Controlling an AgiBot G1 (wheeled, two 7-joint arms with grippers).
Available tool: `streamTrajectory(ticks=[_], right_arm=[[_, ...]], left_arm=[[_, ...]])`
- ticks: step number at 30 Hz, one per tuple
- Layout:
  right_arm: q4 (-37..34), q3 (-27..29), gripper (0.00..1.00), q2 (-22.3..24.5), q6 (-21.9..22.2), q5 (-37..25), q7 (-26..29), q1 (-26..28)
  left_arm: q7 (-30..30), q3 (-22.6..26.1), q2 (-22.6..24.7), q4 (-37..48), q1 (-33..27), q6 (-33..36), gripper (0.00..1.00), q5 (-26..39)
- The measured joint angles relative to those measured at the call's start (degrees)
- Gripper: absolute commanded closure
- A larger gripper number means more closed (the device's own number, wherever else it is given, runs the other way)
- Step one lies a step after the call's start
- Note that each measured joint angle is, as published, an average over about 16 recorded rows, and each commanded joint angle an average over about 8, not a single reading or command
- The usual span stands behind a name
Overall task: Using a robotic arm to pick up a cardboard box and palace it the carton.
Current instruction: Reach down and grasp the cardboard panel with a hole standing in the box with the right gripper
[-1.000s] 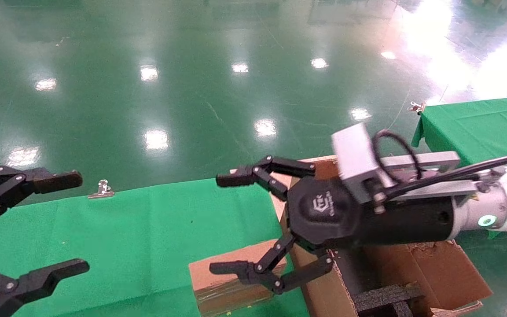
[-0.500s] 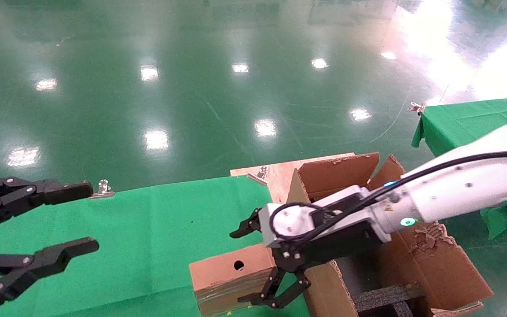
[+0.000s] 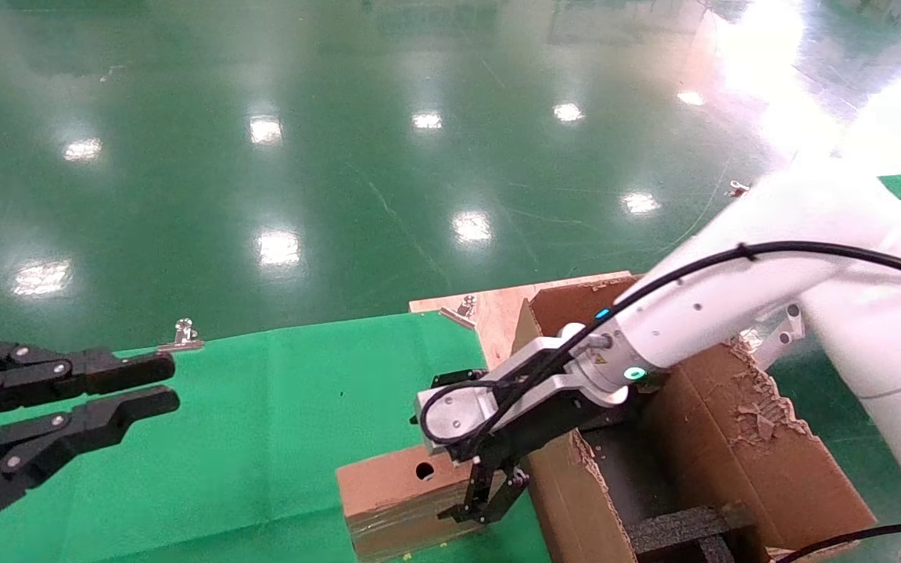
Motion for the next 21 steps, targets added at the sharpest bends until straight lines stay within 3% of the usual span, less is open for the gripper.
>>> streamTrajectory(ticks=[2, 3, 4, 10, 11, 13, 21], right_arm=[[-0.05, -1.17, 0.0, -0.82, -0.08, -1.11, -0.13, 0.87], [-0.04, -1.69, 0.0, -1.16, -0.11, -1.54, -0.18, 1.24], [-0.02, -2.16, 0.06, -1.47, -0.13, -1.92, -0.22, 1.56], [0.12, -4.57, 0.78, -2.79, -0.26, -3.25, -0.49, 2.95], [0.12, -4.82, 0.9, -2.91, -0.27, -3.32, -0.52, 3.08], [0.11, -5.17, 1.0, -3.07, -0.3, -3.38, -0.58, 3.26], [0.15, -5.66, 1.0, -3.29, -0.43, -3.45, -0.74, 3.48]], left_arm=[[0.0, 0.0, 0.0, 0.0, 0.0, 0.0, 0.98, 0.0], [0.0, 0.0, 0.0, 0.0, 0.0, 0.0, 0.88, 0.0], [0.0, 0.0, 0.0, 0.0, 0.0, 0.0, 0.75, 0.0], [0.0, 0.0, 0.0, 0.01, 0.0, -0.01, 0.03, -0.02], [0.01, 0.0, -0.01, 0.01, 0.0, -0.01, 0.0, -0.02], [0.01, 0.0, -0.01, 0.01, 0.01, -0.01, 0.0, -0.02], [0.01, 0.0, -0.01, 0.02, 0.01, -0.02, 0.0, -0.04]])
